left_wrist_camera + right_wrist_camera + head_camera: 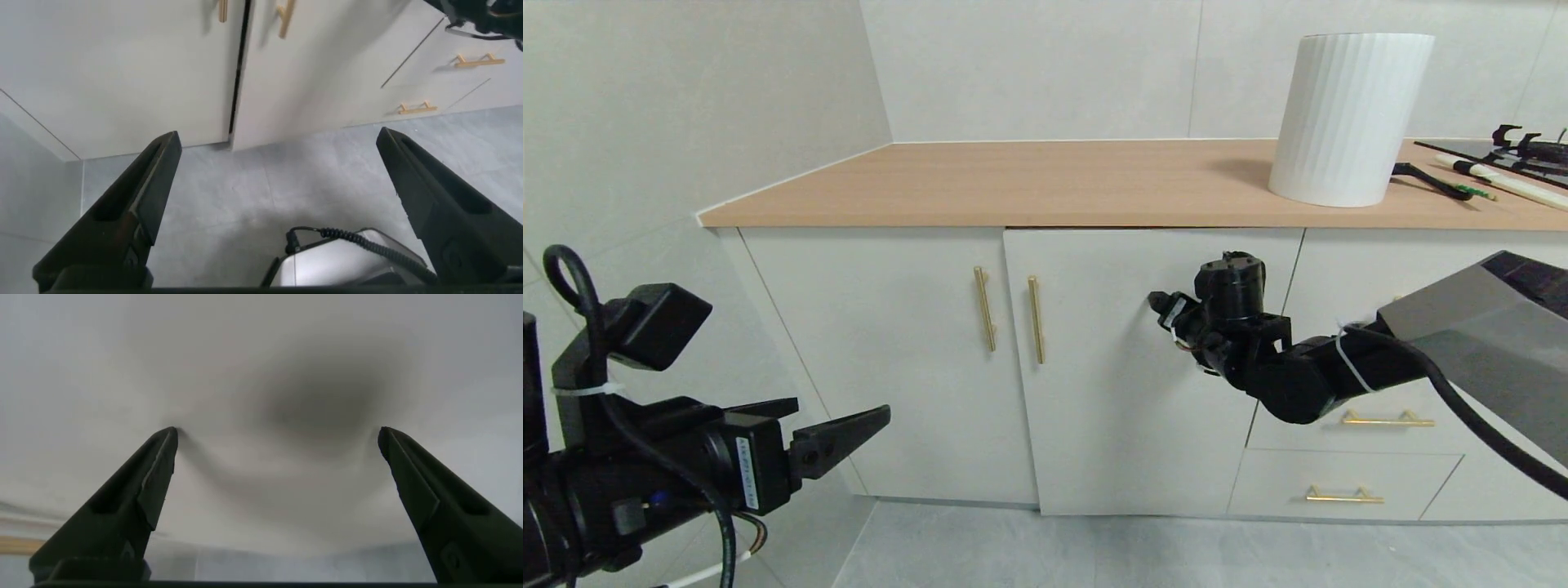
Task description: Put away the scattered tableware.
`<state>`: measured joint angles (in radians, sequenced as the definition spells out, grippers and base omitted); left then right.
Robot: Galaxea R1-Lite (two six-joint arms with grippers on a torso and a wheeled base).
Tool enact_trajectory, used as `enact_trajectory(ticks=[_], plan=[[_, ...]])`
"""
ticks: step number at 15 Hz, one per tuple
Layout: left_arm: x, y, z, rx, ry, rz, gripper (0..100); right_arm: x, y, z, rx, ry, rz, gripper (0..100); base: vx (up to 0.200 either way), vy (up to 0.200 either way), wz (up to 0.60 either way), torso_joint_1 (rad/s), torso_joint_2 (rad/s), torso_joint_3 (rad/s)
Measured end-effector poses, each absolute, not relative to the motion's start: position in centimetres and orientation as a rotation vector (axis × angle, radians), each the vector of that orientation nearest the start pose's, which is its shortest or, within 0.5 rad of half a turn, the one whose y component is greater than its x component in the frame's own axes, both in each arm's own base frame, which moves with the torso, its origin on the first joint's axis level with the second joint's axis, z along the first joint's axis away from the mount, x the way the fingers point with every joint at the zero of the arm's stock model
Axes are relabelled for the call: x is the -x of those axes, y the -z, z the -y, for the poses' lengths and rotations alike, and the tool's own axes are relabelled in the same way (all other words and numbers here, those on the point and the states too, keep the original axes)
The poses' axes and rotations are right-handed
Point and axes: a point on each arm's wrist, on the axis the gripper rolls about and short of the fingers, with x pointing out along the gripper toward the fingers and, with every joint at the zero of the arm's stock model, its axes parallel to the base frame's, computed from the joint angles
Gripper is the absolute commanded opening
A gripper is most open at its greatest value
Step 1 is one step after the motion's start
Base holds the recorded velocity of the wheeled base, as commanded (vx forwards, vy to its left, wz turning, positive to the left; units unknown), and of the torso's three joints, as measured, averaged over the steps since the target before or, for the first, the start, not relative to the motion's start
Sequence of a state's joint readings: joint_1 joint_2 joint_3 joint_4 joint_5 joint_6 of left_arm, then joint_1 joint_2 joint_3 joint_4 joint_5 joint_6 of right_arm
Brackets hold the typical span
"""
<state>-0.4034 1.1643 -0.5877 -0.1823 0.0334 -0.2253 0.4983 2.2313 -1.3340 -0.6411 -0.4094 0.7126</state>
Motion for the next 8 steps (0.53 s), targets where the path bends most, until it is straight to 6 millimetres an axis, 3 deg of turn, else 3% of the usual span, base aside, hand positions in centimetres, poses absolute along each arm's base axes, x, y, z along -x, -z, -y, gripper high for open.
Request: enact_trajectory(ticks=[8], plan=[[-15.11, -20.39, 6.37, 0.135, 0.319, -0.428, 100, -41.05, -11.71, -20.46, -0.601, 0.043, -0.215, 100, 0.000, 0.000, 0.00, 0.000, 0.00, 0.000]])
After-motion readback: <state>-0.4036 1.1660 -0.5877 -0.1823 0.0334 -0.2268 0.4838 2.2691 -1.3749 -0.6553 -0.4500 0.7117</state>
